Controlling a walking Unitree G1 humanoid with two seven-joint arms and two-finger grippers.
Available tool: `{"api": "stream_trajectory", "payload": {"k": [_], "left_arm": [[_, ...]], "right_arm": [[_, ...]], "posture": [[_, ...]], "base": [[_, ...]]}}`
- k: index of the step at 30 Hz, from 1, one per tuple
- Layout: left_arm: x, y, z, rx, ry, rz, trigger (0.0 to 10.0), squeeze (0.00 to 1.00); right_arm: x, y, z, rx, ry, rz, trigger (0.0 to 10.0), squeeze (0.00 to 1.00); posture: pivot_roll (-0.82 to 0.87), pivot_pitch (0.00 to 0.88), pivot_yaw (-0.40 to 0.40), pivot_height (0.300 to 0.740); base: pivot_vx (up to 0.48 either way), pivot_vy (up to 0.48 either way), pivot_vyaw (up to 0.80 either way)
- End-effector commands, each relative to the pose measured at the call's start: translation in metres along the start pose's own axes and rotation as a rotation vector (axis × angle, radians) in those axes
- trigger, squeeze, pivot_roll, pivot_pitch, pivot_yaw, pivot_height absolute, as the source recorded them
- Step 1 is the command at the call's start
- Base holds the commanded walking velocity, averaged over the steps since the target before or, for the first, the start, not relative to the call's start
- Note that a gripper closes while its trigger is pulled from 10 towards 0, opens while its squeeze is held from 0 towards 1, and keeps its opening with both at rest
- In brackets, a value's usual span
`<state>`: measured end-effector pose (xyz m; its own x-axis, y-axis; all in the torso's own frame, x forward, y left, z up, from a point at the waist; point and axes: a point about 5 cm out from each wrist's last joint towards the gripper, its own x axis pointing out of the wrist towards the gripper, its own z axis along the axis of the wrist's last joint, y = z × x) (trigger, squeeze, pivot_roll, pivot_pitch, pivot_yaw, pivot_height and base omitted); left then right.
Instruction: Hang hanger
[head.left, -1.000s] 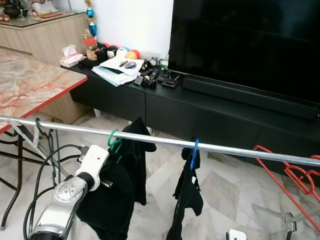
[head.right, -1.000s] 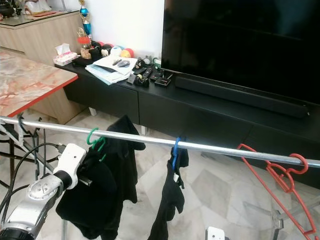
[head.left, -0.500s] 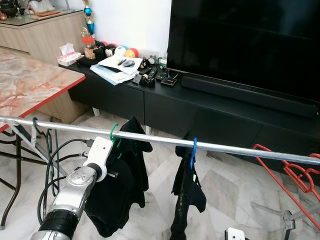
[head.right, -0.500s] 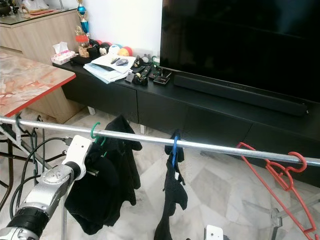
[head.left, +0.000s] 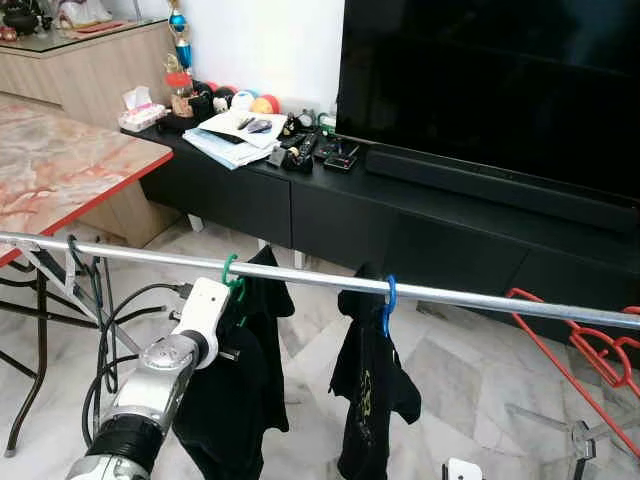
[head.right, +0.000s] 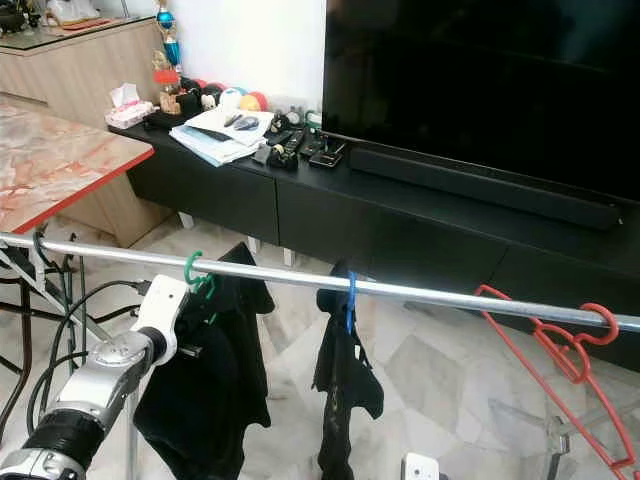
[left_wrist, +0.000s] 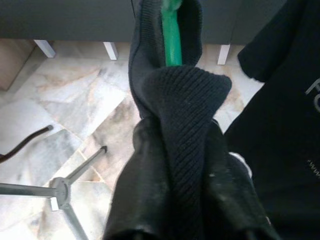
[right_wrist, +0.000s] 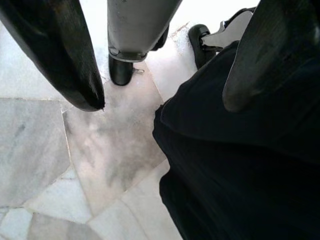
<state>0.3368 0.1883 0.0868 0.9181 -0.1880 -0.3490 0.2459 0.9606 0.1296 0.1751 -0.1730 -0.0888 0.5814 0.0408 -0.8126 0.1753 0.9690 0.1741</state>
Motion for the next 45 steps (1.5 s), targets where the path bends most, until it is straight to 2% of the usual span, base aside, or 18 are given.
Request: {"api": "stream_trajectory", "payload": {"k": [1,14,17,20,22,24,25,26,27,28,29,30,33,37,38,40,42,45], "left_arm": [[-0.003,-0.001,0.004,-0.033,-0.052,0.005,10.0,1.00],[-0.017,-0.001,0.015,-0.073,-0.168,0.016,10.0,1.00],[-0.029,0.000,0.017,-0.083,-0.209,0.018,10.0,1.00],[-0.056,0.001,0.022,-0.095,-0.294,0.027,10.0,1.00],[-0.056,0.001,0.022,-0.095,-0.294,0.027,10.0,1.00],[-0.074,0.002,0.016,-0.105,-0.319,0.050,10.0,1.00],[-0.074,0.002,0.016,-0.105,-0.319,0.050,10.0,1.00],[-0.084,0.006,0.002,-0.112,-0.290,0.075,10.0,0.78],[-0.084,0.006,0.002,-0.112,-0.290,0.075,10.0,0.78],[-0.091,0.008,-0.013,-0.104,-0.247,0.092,10.0,0.11],[-0.091,0.008,-0.013,-0.104,-0.247,0.092,10.0,0.11],[-0.097,0.013,-0.034,-0.069,-0.182,0.118,10.0,0.00],[-0.106,0.022,-0.091,-0.073,0.007,0.184,10.0,0.00],[-0.106,0.018,-0.119,-0.114,0.131,0.175,10.0,0.00],[-0.102,0.012,-0.142,-0.149,0.243,0.181,10.0,0.00],[-0.102,0.012,-0.142,-0.149,0.243,0.181,10.0,0.00],[-0.097,0.004,-0.163,-0.227,0.330,0.205,10.0,0.00],[-0.092,-0.006,-0.176,-0.298,0.387,0.212,10.0,0.00]], "right_arm": [[-0.001,-0.003,-0.005,-0.010,0.016,-0.009,10.0,0.00],[-0.003,-0.010,-0.007,-0.016,0.020,-0.014,10.0,0.00],[-0.002,-0.008,-0.006,-0.017,0.018,-0.012,10.0,0.00],[0.000,-0.001,-0.003,-0.022,0.016,-0.007,10.0,0.00],[0.000,-0.001,-0.003,-0.022,0.016,-0.007,10.0,0.00],[0.000,0.004,-0.003,-0.023,0.017,-0.005,10.0,0.00],[0.000,0.004,-0.003,-0.023,0.017,-0.005,10.0,0.00],[0.000,0.005,-0.004,-0.025,0.018,-0.005,10.0,0.00],[0.000,0.005,-0.004,-0.025,0.018,-0.005,10.0,0.00],[0.000,0.005,-0.004,-0.025,0.020,-0.006,10.0,0.00],[0.000,0.005,-0.004,-0.025,0.020,-0.006,10.0,0.00],[0.000,0.005,-0.005,-0.025,0.021,-0.006,10.0,0.00],[0.000,0.003,-0.004,-0.025,0.022,-0.010,10.0,0.00],[-0.001,-0.002,-0.003,-0.024,0.020,-0.016,10.0,0.00],[-0.001,-0.006,-0.001,-0.025,0.019,-0.023,10.0,0.00],[-0.001,-0.006,-0.001,-0.025,0.019,-0.023,10.0,0.00],[-0.001,-0.009,-0.001,-0.026,0.020,-0.029,10.0,0.00],[-0.002,-0.009,-0.002,-0.027,0.023,-0.030,10.0,0.00]], "posture": [[0.04,0.055,0.004,0.740],[0.04,0.055,0.004,0.740],[0.04,0.056,0.007,0.740],[0.04,0.054,0.009,0.740],[0.04,0.054,0.009,0.740],[0.04,0.052,0.009,0.740],[0.04,0.052,0.009,0.740],[0.05,0.052,0.009,0.740],[0.05,0.052,0.009,0.740],[0.05,0.049,0.010,0.740],[0.05,0.049,0.010,0.740],[0.05,0.046,0.010,0.740],[0.04,0.039,0.010,0.740],[0.04,0.036,0.010,0.740],[0.04,0.025,0.011,0.740],[0.04,0.025,0.011,0.740],[0.03,0.014,0.010,0.740],[0.03,0.011,0.009,0.740]], "base": [[0.000,0.000,0.00],[0.000,0.000,0.00],[0.000,0.000,0.00],[0.000,0.000,0.00],[0.000,0.000,0.00],[0.000,0.000,0.00],[0.000,0.000,0.00],[0.000,0.000,0.00],[0.000,0.000,0.00],[0.000,0.000,0.00],[0.000,0.000,0.00],[0.000,0.000,0.00],[0.000,0.000,0.00],[0.000,0.000,0.00],[0.000,0.000,0.00],[0.000,0.000,0.00],[0.000,0.000,0.00],[0.000,0.000,0.00]]}}
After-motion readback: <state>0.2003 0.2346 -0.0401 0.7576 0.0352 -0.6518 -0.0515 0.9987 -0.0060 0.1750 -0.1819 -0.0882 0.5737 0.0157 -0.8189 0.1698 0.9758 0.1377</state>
